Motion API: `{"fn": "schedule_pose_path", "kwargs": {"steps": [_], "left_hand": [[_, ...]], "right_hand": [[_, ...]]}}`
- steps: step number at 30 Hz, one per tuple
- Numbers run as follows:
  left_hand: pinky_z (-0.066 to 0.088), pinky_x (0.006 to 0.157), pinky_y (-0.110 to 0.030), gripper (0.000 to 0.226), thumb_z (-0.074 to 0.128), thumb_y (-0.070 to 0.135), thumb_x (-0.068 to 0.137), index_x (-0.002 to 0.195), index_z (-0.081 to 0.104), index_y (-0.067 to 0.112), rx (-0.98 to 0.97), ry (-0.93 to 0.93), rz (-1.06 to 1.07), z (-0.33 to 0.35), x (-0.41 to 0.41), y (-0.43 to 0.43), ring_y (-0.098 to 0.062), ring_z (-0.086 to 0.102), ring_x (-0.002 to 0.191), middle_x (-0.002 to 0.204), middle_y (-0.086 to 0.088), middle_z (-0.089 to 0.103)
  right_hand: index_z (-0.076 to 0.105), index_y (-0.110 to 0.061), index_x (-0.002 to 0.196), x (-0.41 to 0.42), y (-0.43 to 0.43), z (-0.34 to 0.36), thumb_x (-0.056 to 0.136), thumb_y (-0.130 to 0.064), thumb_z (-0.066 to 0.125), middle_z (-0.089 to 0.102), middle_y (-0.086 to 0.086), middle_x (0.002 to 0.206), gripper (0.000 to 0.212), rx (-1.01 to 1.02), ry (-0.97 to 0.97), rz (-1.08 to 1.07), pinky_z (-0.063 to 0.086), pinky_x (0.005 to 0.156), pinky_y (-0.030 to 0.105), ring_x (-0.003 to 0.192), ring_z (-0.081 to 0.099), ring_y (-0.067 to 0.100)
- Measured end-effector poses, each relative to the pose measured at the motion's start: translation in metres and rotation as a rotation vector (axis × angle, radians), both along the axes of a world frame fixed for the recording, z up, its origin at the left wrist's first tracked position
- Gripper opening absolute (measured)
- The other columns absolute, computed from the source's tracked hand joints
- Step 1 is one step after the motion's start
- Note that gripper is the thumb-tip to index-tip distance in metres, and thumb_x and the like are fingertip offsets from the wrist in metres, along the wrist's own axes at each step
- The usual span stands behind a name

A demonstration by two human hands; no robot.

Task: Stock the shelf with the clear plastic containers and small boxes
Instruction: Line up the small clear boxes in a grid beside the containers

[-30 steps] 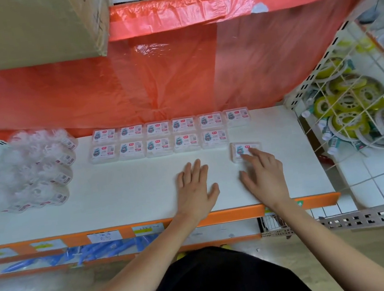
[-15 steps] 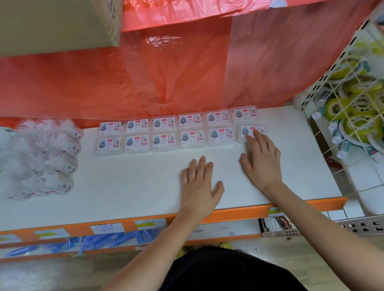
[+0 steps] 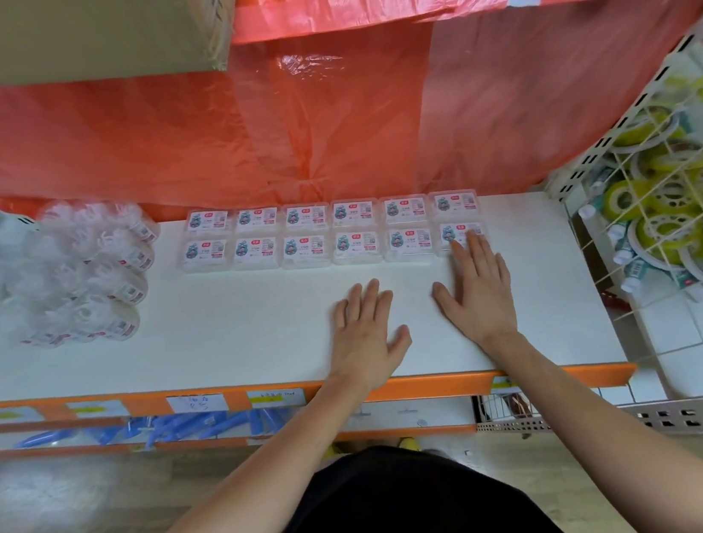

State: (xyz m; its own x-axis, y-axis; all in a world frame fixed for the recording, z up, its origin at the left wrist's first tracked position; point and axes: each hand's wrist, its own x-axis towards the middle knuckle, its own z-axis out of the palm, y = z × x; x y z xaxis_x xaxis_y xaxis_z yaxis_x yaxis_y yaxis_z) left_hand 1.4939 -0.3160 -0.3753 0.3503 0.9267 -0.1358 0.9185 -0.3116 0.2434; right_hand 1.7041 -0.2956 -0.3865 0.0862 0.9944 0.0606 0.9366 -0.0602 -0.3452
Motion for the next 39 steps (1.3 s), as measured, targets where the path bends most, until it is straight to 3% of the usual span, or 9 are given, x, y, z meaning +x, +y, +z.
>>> {"fn": "schedule_pose_path", "kwargs": {"steps": [4, 11, 16, 25, 30, 34, 39], "left_hand": [[0.007, 0.118, -0.042, 0.072, 0.016, 0.056, 0.090, 0.150, 0.030, 0.019, -0.010, -0.022, 0.001, 0.004, 0.000, 0.000, -0.025, 0.007, 0.149, 0.162, -0.002, 0.016], [0.003, 0.120, -0.035, 0.065, 0.044, 0.045, 0.098, 0.152, 0.026, 0.013, -0.041, -0.121, 0.025, 0.017, -0.013, -0.002, -0.020, 0.006, 0.150, 0.163, -0.005, 0.013], [0.006, 0.120, -0.034, 0.062, 0.047, 0.041, 0.097, 0.149, 0.031, 0.011, 0.030, -0.123, 0.091, 0.031, -0.057, -0.009, -0.020, 0.010, 0.150, 0.162, -0.005, 0.017], [0.015, 0.115, -0.033, 0.070, 0.032, 0.050, 0.086, 0.140, 0.047, 0.008, 0.194, -0.125, 0.177, 0.047, -0.183, -0.030, -0.026, 0.029, 0.144, 0.155, -0.010, 0.034], [0.016, 0.115, -0.035, 0.064, 0.041, 0.045, 0.088, 0.140, 0.046, 0.010, 0.267, -0.132, 0.287, 0.059, -0.291, -0.055, -0.025, 0.029, 0.144, 0.155, -0.008, 0.034], [0.020, 0.109, -0.034, 0.064, 0.041, 0.047, 0.084, 0.132, 0.054, 0.006, 0.315, -0.121, 0.366, 0.064, -0.389, -0.082, -0.030, 0.041, 0.136, 0.145, -0.014, 0.046], [0.033, 0.108, -0.042, 0.066, 0.043, 0.048, 0.081, 0.130, 0.056, 0.007, 0.321, -0.109, 0.498, 0.064, -0.502, -0.118, -0.028, 0.043, 0.135, 0.145, -0.012, 0.048]], "right_hand": [[0.027, -0.015, 0.154, 0.000, -0.002, 0.003, 0.090, -0.054, 0.042, 0.017, 0.008, 0.164, 0.077, 0.027, 0.028, 0.008, 0.006, 0.121, 0.043, 0.152, 0.008, 0.022], [0.039, -0.012, 0.143, -0.004, -0.008, 0.008, 0.094, -0.036, 0.050, 0.033, 0.011, 0.156, 0.056, 0.179, 0.127, 0.060, 0.019, 0.117, 0.046, 0.147, 0.024, 0.028], [0.044, -0.011, 0.138, -0.038, -0.020, 0.022, 0.091, -0.029, 0.055, 0.035, 0.013, 0.154, 0.052, 0.254, 0.270, 0.062, 0.017, 0.116, 0.043, 0.145, 0.025, 0.029], [0.051, -0.008, 0.133, -0.199, -0.031, 0.045, 0.089, -0.033, 0.051, 0.039, 0.015, 0.151, 0.051, 0.263, 0.326, 0.284, 0.023, 0.113, 0.044, 0.140, 0.031, 0.032], [0.051, -0.008, 0.133, -0.311, -0.038, 0.063, 0.086, -0.027, 0.049, 0.042, 0.014, 0.149, 0.051, 0.279, 0.345, 0.364, 0.024, 0.112, 0.043, 0.138, 0.032, 0.030], [0.052, -0.007, 0.132, -0.412, -0.047, 0.072, 0.084, -0.032, 0.045, 0.044, 0.014, 0.147, 0.055, 0.262, 0.370, 0.433, 0.025, 0.111, 0.041, 0.137, 0.034, 0.030], [0.051, -0.006, 0.133, -0.526, -0.064, 0.079, 0.084, -0.029, 0.049, 0.045, 0.016, 0.146, 0.054, 0.179, 0.369, 0.528, 0.029, 0.112, 0.047, 0.136, 0.037, 0.035]]}}
